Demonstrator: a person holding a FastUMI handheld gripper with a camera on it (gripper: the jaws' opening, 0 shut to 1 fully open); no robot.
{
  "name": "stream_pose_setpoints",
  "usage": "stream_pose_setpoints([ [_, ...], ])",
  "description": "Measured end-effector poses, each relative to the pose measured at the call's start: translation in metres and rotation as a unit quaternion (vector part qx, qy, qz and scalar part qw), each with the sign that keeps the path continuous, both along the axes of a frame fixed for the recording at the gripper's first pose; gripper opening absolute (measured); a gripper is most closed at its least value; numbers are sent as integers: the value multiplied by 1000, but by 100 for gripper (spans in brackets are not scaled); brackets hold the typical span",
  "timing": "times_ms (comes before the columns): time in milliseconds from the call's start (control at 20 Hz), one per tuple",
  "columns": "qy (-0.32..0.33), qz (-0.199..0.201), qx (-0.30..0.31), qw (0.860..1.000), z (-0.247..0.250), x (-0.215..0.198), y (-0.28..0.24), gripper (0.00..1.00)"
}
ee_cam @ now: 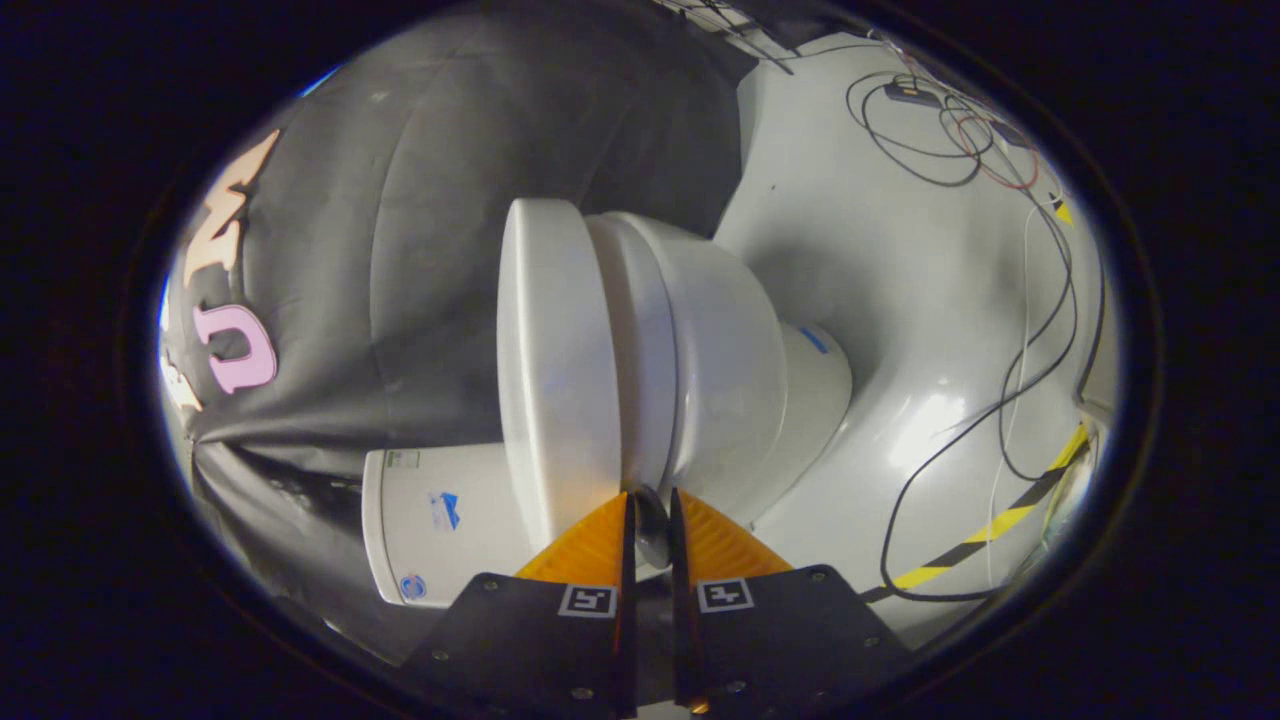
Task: Open the toilet lid.
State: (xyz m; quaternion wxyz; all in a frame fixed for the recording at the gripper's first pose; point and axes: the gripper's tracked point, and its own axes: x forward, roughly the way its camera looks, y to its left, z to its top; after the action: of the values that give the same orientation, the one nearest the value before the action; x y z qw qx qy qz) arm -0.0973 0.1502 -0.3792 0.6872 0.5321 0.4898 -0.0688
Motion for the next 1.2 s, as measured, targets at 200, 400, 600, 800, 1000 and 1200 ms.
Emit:
stream_pose_setpoints([
  [200, -41, 16, 8, 999, 8, 5, 3, 15],
  [400, -37, -1, 11, 999, 7, 7, 3, 1],
  [600, -56, 26, 1, 998, 15, 9, 6, 1],
  [800, -90, 57, -17, 994, 41, 17, 13, 1],
  [1000, -116, 83, -35, 989, 60, 25, 23, 1],
  [1200, -146, 81, -20, 986, 83, 35, 37, 1],
])
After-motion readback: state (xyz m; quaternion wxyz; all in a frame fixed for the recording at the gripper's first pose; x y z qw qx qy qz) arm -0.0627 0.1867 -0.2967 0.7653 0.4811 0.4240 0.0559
